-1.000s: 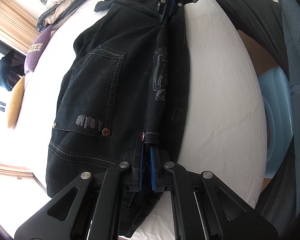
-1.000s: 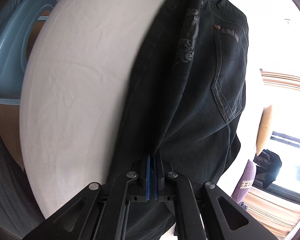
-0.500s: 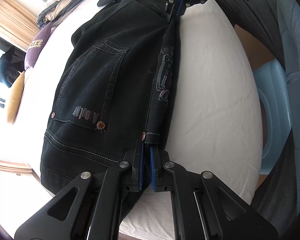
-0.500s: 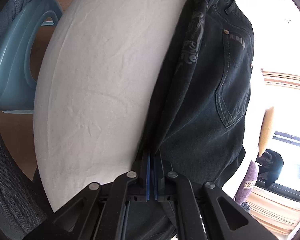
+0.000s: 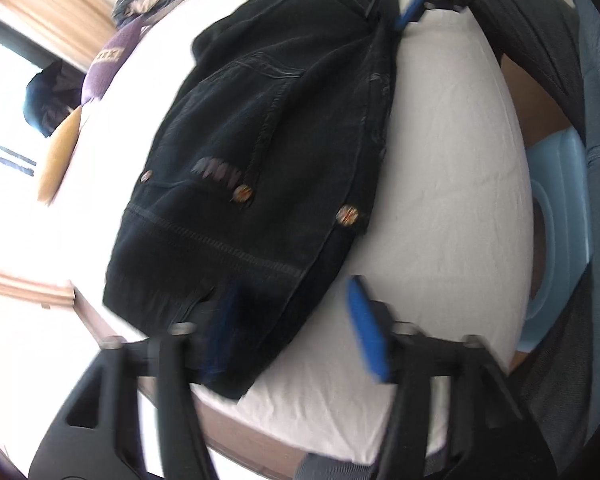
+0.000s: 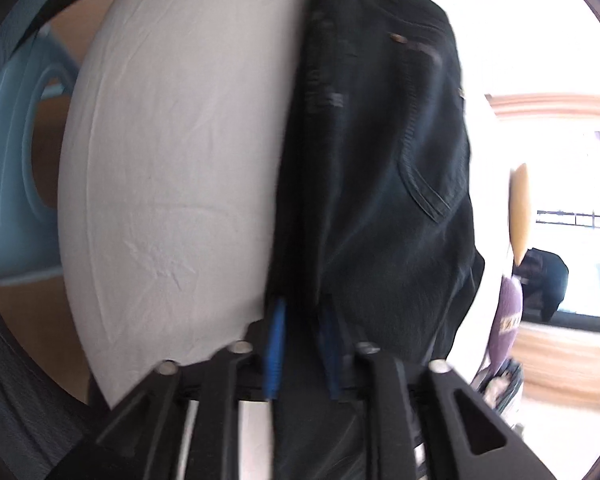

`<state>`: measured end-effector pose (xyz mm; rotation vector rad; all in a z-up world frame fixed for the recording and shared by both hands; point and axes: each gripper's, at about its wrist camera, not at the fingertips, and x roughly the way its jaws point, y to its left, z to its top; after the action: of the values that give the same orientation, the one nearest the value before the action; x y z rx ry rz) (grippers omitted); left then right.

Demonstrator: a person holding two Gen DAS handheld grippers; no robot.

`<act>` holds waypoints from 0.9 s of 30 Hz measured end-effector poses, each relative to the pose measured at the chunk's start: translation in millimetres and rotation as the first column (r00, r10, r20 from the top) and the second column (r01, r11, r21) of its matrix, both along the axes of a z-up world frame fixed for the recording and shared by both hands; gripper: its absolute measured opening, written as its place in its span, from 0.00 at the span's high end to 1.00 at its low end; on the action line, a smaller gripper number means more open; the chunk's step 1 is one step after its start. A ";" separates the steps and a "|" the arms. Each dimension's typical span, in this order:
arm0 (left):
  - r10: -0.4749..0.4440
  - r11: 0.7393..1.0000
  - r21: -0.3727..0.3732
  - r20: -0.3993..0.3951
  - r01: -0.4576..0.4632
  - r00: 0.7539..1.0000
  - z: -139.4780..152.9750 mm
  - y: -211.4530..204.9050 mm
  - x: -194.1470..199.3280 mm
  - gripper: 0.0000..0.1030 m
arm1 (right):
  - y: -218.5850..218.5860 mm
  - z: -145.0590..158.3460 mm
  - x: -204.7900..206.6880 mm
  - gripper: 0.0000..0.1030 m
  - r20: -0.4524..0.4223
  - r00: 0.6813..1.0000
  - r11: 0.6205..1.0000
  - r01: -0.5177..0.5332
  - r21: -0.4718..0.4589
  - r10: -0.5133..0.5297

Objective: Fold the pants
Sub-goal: 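Lower the folded jeans onto the bed and open both grippers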

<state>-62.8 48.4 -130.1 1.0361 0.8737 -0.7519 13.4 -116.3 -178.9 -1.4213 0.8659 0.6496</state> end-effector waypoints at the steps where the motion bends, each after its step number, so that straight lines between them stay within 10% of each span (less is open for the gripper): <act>1: 0.018 1.000 -0.014 -0.001 -0.018 1.000 9.2 4.4 0.3 0.38 | -2.2 9.1 1.5 0.37 -0.006 1.000 0.999 0.022 0.045 -0.022; 10: 0.253 0.898 -0.341 -0.121 -0.280 0.960 50.6 -41.7 73.0 0.38 | -9.1 48.1 74.9 0.48 -0.108 0.922 0.812 0.380 0.443 -0.372; 15: 0.353 0.894 -0.206 -0.224 -0.398 0.908 -16.6 -79.6 107.2 0.38 | -18.2 -1.0 91.7 0.48 -0.179 0.855 0.760 0.516 0.396 -0.487; 19: 0.381 0.876 -0.213 -0.244 -0.432 0.892 -16.2 -77.4 113.3 0.37 | -46.7 22.9 91.8 0.46 -0.254 0.803 0.633 0.586 0.506 -0.539; 22: 0.389 0.855 -0.271 -0.229 -0.442 0.892 10.1 -86.3 121.1 0.37 | -104.6 57.2 109.8 0.42 -0.345 0.712 0.397 0.654 0.644 -0.612; 27: 0.357 0.835 -0.336 -0.274 -0.436 0.893 20.7 -133.7 149.5 0.37 | -265.2 92.8 157.2 0.40 -0.588 0.436 -0.207 0.655 0.727 -0.682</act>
<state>86.6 -85.2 -109.4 0.4018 1.0225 -0.6422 170.5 -381.6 -86.1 0.3362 0.8250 0.1085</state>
